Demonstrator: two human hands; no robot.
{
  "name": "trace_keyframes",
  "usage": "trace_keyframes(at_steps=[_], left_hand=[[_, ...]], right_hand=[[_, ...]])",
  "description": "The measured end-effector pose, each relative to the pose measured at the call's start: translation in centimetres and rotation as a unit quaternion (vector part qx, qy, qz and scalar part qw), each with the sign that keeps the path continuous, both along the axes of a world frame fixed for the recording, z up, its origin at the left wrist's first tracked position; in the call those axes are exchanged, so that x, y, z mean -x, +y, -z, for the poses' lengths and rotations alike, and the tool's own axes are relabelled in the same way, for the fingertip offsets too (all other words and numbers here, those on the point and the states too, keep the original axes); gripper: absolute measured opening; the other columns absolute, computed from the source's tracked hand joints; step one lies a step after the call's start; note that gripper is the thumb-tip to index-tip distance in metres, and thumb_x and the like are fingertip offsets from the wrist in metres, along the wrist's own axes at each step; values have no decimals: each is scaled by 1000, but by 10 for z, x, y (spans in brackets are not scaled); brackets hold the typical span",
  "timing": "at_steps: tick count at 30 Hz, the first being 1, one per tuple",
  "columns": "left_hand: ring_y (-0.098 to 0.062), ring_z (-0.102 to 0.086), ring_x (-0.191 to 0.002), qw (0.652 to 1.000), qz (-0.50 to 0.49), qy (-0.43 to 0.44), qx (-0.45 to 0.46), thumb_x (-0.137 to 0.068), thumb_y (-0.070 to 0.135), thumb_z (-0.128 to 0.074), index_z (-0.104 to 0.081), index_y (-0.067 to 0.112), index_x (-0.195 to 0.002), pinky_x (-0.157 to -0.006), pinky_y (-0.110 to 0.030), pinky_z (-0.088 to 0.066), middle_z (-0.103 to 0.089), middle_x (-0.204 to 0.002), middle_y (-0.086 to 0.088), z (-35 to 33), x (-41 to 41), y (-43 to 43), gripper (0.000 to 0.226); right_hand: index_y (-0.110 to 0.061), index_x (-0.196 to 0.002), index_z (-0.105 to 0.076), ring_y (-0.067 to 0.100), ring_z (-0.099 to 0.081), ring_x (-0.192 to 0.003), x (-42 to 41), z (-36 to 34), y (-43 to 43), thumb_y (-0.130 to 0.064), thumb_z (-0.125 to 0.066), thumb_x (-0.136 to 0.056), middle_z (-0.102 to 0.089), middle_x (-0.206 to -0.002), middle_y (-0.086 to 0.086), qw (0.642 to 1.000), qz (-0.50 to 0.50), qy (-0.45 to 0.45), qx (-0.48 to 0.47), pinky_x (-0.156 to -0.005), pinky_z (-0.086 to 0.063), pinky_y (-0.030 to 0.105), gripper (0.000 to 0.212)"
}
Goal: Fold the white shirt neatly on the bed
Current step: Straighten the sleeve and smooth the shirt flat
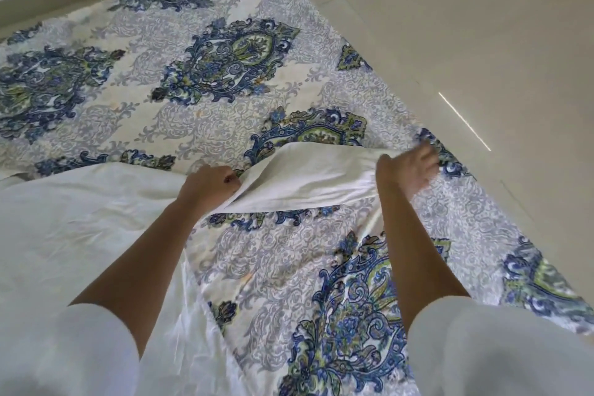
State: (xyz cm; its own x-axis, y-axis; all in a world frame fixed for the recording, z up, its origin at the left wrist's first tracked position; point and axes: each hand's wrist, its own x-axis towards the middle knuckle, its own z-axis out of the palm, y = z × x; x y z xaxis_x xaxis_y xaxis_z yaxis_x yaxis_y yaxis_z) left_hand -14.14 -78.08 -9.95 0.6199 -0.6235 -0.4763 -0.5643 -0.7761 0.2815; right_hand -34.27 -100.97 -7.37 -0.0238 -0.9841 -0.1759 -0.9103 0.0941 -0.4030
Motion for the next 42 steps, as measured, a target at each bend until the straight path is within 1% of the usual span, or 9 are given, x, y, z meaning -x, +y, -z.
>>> trace_keyframes(at_steps=[5, 8, 11, 16, 19, 23, 32, 38, 42], left_hand=[[-25, -50, -113, 988, -57, 124, 66, -73, 61, -55, -63, 16, -103, -103, -43, -31, -65, -103, -7, -4, 7, -19, 55], [-23, -55, -102, 997, -20, 63, 41, -84, 33, -63, -60, 16, -113, -100, -37, -35, -64, -107, -4, -10, 16, -31, 34], [-23, -53, -82, 980, -77, -36, 182, -86, 7, -50, -62, 4, -100, -73, -31, -38, -62, -99, -12, -17, 31, -30, 18], [-24, -54, -81, 909, -41, -198, 366, -83, 13, -44, -57, 6, -93, -65, -32, -44, -60, -89, -13, -18, 73, 2, 18], [-22, -59, -79, 955, 114, -105, 253, -82, 10, -56, -60, 14, -106, -67, -35, -53, -63, -95, -9, 4, 87, 25, 24], [-16, -58, -83, 967, 73, -18, 242, -89, 2, -55, -64, 4, -108, -74, -32, -55, -63, -103, -11, 13, 78, 42, 21], [-33, -50, -106, 980, -28, -133, 146, -96, 12, -40, -61, 8, -110, -88, -45, -39, -63, -113, -12, 0, 0, -13, 25], [-16, -41, -58, 986, -42, 151, 61, -97, 24, -45, -56, 6, -99, -51, -26, -27, -49, -72, -4, -4, -12, -46, 22], [-11, -39, -56, 944, -145, 190, 227, -89, 9, -58, -56, 6, -86, -52, -21, -30, -49, -69, -1, -12, -20, -55, 4]], right_hand=[[-26, -143, -29, 30, -27, -133, -9, 16, -20, 4, -48, -80, -38, -143, 6, 936, -319, 122, -84, -106, -32, 47, 73], [-21, -131, -49, 30, -36, -123, -11, 15, -23, 0, -48, -86, -49, -129, 10, 911, -358, 205, -20, -101, -34, 43, 50], [-8, -105, -67, 30, -46, -108, -23, -7, -30, -3, -47, -89, -59, -106, 12, 935, -319, 86, 131, -88, -41, 39, 25], [-9, -82, -71, 37, -54, -93, -25, -30, -32, -3, -54, -74, -63, -92, 14, 902, -227, -152, 335, -70, -41, 35, 20], [-5, -89, -71, 41, -49, -105, 0, 2, -26, 3, -54, -77, -60, -106, 18, 936, -250, -76, 233, -83, -46, 47, 21], [-16, -112, -68, 31, -33, -125, 26, 35, -19, 3, -51, -82, -50, -131, 9, 958, -283, 40, 15, -101, -37, 46, 39], [-15, -127, -56, 20, -37, -132, -35, 22, -26, 1, -38, -93, -46, -141, -1, 928, -366, -65, -4, -105, -39, 36, 42], [-20, -137, -42, 28, -39, -129, -76, 32, -24, 0, -44, -91, -37, -142, 8, 905, -408, 78, -94, -95, -43, 40, 50], [-7, -112, -59, 27, -56, -104, -78, 22, -33, 5, -44, -89, -54, -115, 12, 935, -348, 67, 21, -84, -54, 39, 30]])
